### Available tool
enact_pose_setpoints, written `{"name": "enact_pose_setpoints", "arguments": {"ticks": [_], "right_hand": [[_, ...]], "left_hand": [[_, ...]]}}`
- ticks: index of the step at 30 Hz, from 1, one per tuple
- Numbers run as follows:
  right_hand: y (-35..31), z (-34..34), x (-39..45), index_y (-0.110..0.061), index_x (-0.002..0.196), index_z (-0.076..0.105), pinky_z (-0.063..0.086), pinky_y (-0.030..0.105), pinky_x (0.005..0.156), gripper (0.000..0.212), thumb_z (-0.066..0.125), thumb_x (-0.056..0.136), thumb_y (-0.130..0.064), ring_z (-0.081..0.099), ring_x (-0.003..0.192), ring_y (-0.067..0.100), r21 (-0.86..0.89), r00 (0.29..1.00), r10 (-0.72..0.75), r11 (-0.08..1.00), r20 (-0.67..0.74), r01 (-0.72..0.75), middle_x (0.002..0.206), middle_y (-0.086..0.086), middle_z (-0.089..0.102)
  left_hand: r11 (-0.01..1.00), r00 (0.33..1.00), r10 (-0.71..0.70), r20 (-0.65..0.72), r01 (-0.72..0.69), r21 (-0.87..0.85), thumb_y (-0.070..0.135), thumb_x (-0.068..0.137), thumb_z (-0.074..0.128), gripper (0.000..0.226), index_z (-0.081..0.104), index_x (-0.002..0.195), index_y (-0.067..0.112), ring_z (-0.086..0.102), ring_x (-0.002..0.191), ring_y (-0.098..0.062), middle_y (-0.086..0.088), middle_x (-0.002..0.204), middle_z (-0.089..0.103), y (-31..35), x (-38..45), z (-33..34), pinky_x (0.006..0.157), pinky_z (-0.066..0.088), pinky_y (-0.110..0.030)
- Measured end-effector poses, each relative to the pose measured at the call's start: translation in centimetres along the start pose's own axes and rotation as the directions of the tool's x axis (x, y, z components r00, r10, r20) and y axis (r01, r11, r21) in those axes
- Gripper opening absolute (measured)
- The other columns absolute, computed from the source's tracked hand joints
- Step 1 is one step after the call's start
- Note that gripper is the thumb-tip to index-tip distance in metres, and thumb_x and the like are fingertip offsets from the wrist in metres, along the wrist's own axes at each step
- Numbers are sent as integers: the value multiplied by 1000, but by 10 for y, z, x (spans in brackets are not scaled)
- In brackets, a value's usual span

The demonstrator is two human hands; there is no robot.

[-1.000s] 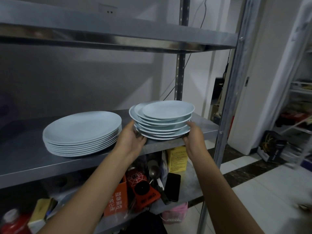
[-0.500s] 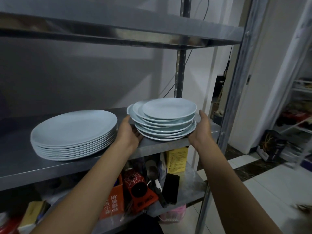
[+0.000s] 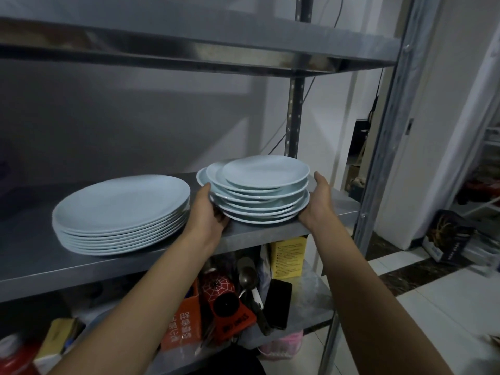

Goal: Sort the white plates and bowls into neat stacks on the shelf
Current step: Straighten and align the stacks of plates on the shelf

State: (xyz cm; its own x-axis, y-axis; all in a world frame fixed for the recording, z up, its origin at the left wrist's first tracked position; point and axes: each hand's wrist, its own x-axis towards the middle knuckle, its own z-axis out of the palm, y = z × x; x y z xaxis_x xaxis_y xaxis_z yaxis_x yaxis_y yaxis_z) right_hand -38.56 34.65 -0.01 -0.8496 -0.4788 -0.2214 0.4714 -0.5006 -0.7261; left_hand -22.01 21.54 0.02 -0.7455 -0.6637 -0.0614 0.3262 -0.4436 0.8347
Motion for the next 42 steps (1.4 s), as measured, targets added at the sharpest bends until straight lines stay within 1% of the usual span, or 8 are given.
{"name": "enact_pose_setpoints", "arguments": {"ticks": [6, 11, 17, 20, 25, 31, 38, 42], "right_hand": [[-5, 2, 2, -7, 124, 57, 49, 54, 92, 69, 53, 79, -59, 63, 103, 42, -25, 999, 5, 1000, 34, -4, 116, 21, 66], [-4, 0, 5, -7, 122, 59, 50, 50, 93, 63, 49, 85, -57, 63, 105, 40, -37, 997, -12, 999, 74, 15, 116, 21, 66], [-6, -3, 6, -6, 115, 62, 54, 43, 83, 53, 44, 92, -50, 63, 104, 37, -12, 992, -51, 999, 111, 53, 114, 20, 67], [-7, -3, 7, -4, 117, 55, 52, 45, 88, 50, 51, 90, -45, 62, 103, 36, 10, 996, -82, 997, 36, 82, 114, 19, 64], [-18, -14, 21, -11, 122, 57, 46, 49, 99, 49, 54, 89, -47, 59, 110, 30, 36, 982, -191, 981, -12, 191, 124, 11, 60], [-19, -4, 27, -12, 113, 62, 52, 41, 85, 44, 44, 95, -48, 65, 103, 29, -71, 958, -233, 966, 167, 247, 114, 9, 68], [-8, -2, 35, -17, 104, 70, 52, 47, 91, 39, 51, 91, -48, 68, 98, 31, -132, 933, -283, 939, 225, 316, 106, 13, 72], [-6, -5, 39, -25, 135, 50, 48, 47, 97, 45, 50, 92, -36, 61, 110, 28, -146, 920, -348, 916, 179, 374, 119, 2, 63]], "left_hand": [[1000, 999, 3, -44, -3, 8, 32, 95, 44, 39, 61, 124, 11, 63, 110, -24, -10, 117, 68, 1, 11, -4, 96, 51, -37], [998, 997, 14, 70, -19, 65, 21, 74, 52, 23, 58, 95, 14, 52, 78, -22, -9, 82, 54, 4, 14, -13, 84, 48, -33], [991, 1000, 7, -16, -5, 135, 29, 91, 45, 38, 63, 117, 8, 62, 100, -28, -12, 105, 67, 4, 20, -10, 97, 50, -41], [988, 984, 106, -146, -88, 125, 38, 93, 43, 33, 68, 103, 18, 64, 101, -24, -4, 101, 71, 1, 26, -4, 95, 51, -42], [945, 943, 243, -229, -176, 277, 69, 65, 40, 60, 64, 110, 37, 65, 102, -20, 8, 108, 70, -10, 49, -4, 96, 48, -49], [960, 936, 278, -218, -264, 88, 61, 68, 50, 54, 70, 106, 29, 66, 104, -24, 0, 110, 72, -4, 83, -6, 97, 49, -49], [959, 936, 274, -221, -284, -12, 62, 62, 56, 72, 62, 124, 26, 63, 112, -19, 2, 123, 67, -5, 90, -7, 102, 46, -42], [951, 939, 295, -176, -306, -40, 44, 68, 61, 68, 54, 133, 25, 60, 116, -23, -3, 129, 62, -2, 81, -3, 103, 45, -44]]}}
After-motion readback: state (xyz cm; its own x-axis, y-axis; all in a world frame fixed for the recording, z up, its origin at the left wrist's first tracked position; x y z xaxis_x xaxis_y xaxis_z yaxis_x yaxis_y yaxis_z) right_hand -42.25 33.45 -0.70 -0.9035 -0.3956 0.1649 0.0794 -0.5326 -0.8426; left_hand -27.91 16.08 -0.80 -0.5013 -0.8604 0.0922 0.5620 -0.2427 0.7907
